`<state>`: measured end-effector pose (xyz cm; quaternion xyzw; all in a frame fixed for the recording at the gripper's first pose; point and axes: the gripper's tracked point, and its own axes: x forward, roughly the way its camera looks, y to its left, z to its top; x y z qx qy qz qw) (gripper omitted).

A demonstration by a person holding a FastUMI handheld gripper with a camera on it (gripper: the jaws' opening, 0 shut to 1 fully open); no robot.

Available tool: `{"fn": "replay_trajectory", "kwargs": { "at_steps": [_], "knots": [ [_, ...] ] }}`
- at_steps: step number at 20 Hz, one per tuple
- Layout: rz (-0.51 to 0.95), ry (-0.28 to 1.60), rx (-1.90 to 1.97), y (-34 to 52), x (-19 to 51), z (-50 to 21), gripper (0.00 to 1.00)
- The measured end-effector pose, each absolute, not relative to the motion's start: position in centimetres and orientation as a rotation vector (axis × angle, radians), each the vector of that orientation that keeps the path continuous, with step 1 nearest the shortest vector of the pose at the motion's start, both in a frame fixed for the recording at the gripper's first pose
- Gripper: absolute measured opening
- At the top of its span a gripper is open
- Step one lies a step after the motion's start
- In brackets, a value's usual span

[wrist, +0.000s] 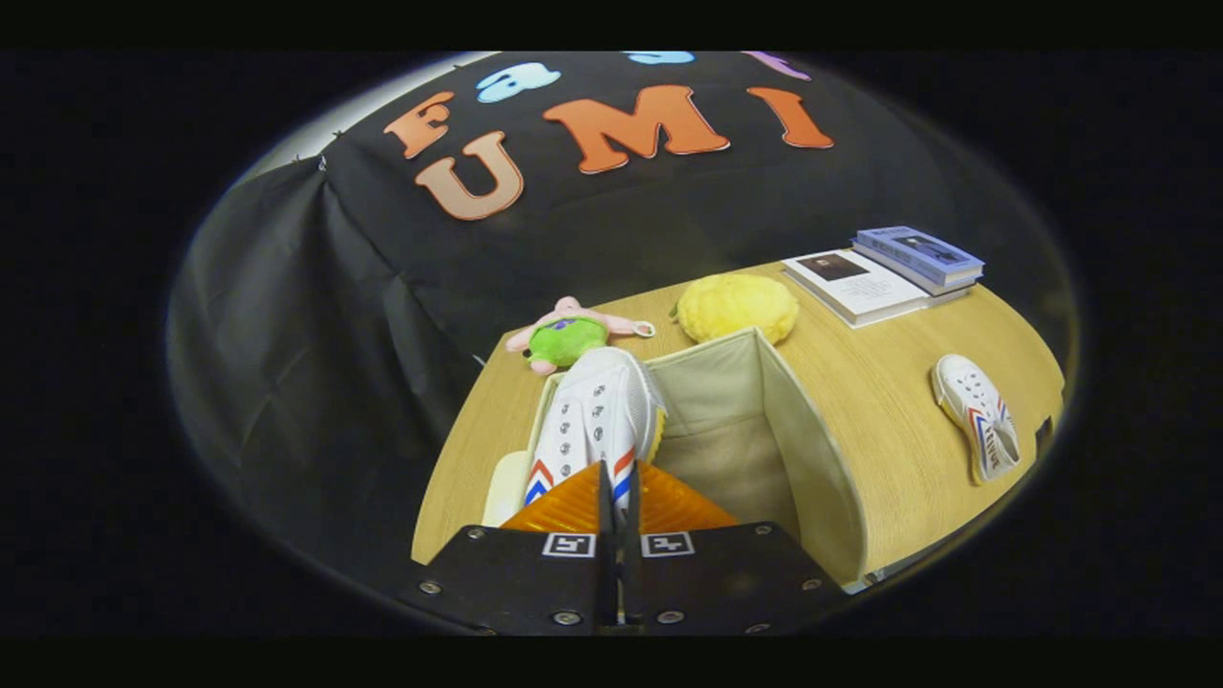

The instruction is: Open the storage box then place both shoes into the box .Put the left shoe in first, then the right shoe, with the right side of both shoes facing outward in a uniform manner.

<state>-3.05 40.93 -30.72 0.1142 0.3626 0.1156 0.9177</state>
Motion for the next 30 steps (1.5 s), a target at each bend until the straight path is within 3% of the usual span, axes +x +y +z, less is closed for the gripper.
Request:
{"fn": "replay_trajectory", "kwargs": {
  "at_steps": [3, 8, 16, 30],
  "knots": [
    [0.270, 0.758, 0.229, 41.5, -3.3, -31.1, 0.08],
    [0.272, 0.703, 0.141, 40.7, -3.1, -30.2, 0.99],
    [0.220, 0.581, 0.076, 34.3, -1.6, -26.6, 0.99],
    [-0.094, 0.588, 0.074, 8.8, -0.4, -28.1, 0.99]
  ]
}}
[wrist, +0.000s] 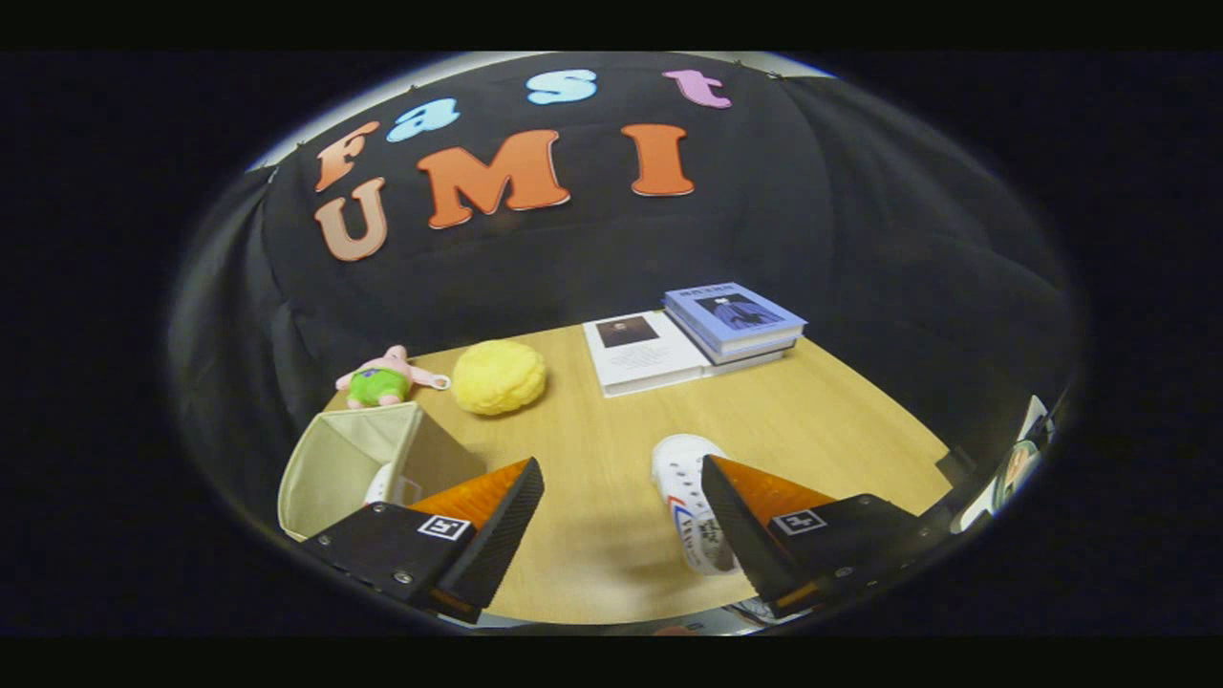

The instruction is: Open the storage box then place both shoes into the box .Put the left shoe in first, then the right shoe, with the right side of both shoes facing outward in a uniform manner.

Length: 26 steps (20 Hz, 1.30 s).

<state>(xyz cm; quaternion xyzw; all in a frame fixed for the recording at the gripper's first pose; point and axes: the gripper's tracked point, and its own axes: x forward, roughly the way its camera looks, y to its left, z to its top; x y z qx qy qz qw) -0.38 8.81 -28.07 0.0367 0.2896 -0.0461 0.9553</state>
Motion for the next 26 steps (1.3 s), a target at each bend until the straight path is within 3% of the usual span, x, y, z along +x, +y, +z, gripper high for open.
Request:
{"fn": "replay_trajectory", "kwargs": {
  "at_steps": [8, 21, 23, 25, 26],
  "knots": [
    [-0.166, 0.687, 0.061, 0.0, -1.2, -32.8, 0.99],
    [-0.114, 0.915, 0.049, -0.3, -1.7, -41.8, 0.99],
    [-0.113, 0.927, 0.052, -0.1, -1.6, -42.4, 0.97],
    [-0.116, 0.944, 0.072, 0.0, -1.7, -43.0, 0.89],
    [-0.123, 0.967, 0.087, 0.1, -1.9, -43.6, 0.80]
  ]
}}
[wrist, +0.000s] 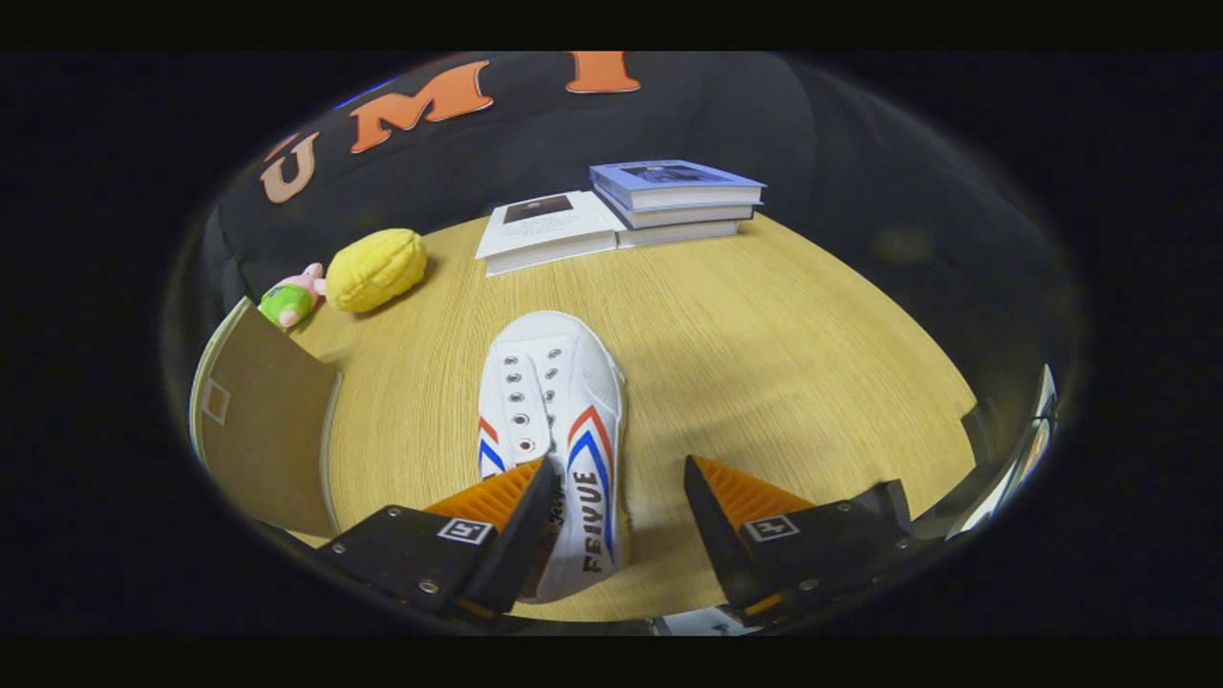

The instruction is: Open the storage box then place both shoes into the box .Put the left shoe in first, then the right shoe, with the right side of both shoes facing outward in a uniform manner.

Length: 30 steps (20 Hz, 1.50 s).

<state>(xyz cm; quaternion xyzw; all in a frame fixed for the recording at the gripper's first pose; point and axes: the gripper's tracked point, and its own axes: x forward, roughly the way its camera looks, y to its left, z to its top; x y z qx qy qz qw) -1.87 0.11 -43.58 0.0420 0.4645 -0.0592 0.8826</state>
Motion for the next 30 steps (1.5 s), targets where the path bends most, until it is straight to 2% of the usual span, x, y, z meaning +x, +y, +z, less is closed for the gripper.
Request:
{"fn": "replay_trajectory", "kwargs": {
  "at_steps": [1, 3, 4, 5, 6, 8, 11, 19, 26, 30],
  "knots": [
    [-0.117, 0.968, 0.126, 0.6, -1.9, -43.5, 0.74],
    [-0.094, 0.971, 0.187, 1.5, -1.7, -43.5, 0.52],
    [-0.105, 0.959, 0.183, 1.3, -1.5, -43.7, 0.33],
    [-0.114, 0.951, 0.179, 1.1, -1.6, -43.5, 0.29],
    [-0.133, 0.942, 0.190, 0.8, -1.5, -43.1, 0.18],
    [-0.185, 0.932, 0.248, 0.7, -1.7, -42.2, 0.03],
    [-0.214, 0.889, 0.272, 1.1, -2.0, -38.7, 0.01],
    [-0.129, 0.757, 0.282, 9.2, 0.0, -29.7, 0.01],
    [-0.009, 0.705, 0.276, 20.1, -1.2, -25.6, 0.01],
    [0.038, 0.701, 0.286, 25.5, -2.2, -25.7, 0.01]
  ]
}}
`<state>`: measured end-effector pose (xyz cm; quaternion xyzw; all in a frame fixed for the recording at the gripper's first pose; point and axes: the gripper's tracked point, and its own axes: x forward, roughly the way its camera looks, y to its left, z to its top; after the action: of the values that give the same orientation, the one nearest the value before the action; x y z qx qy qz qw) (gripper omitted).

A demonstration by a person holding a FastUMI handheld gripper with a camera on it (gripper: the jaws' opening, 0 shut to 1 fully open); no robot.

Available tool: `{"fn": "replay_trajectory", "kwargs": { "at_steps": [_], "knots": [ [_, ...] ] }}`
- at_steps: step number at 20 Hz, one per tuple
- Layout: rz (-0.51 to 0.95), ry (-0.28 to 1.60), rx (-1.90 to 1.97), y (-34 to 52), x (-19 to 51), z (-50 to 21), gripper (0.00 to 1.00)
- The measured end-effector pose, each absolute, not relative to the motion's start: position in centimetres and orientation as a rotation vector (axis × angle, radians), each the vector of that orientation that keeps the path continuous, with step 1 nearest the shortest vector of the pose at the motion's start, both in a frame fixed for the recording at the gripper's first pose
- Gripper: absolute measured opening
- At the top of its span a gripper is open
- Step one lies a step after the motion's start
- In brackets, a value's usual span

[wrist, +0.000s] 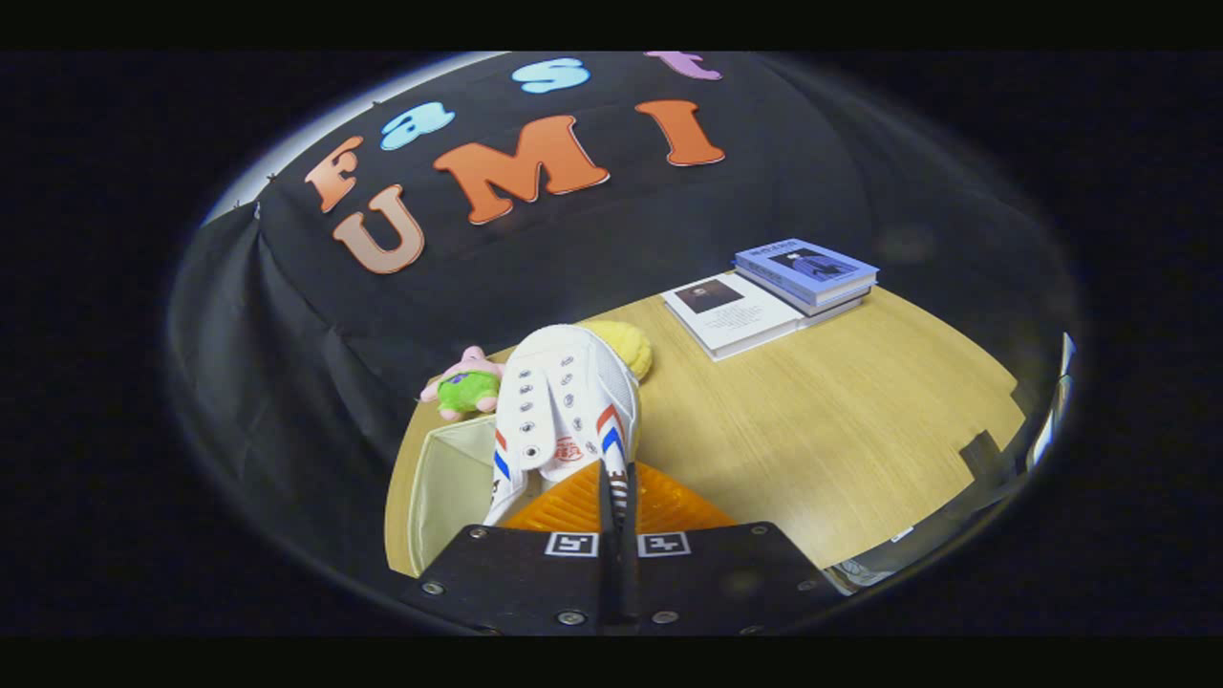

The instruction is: Open the storage box then place both shoes into the box .Put the left shoe in first, then the right shoe, with the right side of both shoes facing outward in a uniform manner.

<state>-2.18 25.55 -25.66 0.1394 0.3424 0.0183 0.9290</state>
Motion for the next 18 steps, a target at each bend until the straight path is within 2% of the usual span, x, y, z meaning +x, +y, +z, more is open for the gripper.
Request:
{"fn": "replay_trajectory", "kwargs": {
  "at_steps": [6, 15, 18],
  "knots": [
    [0.060, 0.770, 0.233, 30.2, -3.4, -28.4, 0.01],
    [0.032, 0.813, 0.162, 31.5, -3.9, -30.3, 0.04],
    [0.074, 0.820, 0.221, 33.2, -4.1, -29.8, 0.54]
  ]
}}
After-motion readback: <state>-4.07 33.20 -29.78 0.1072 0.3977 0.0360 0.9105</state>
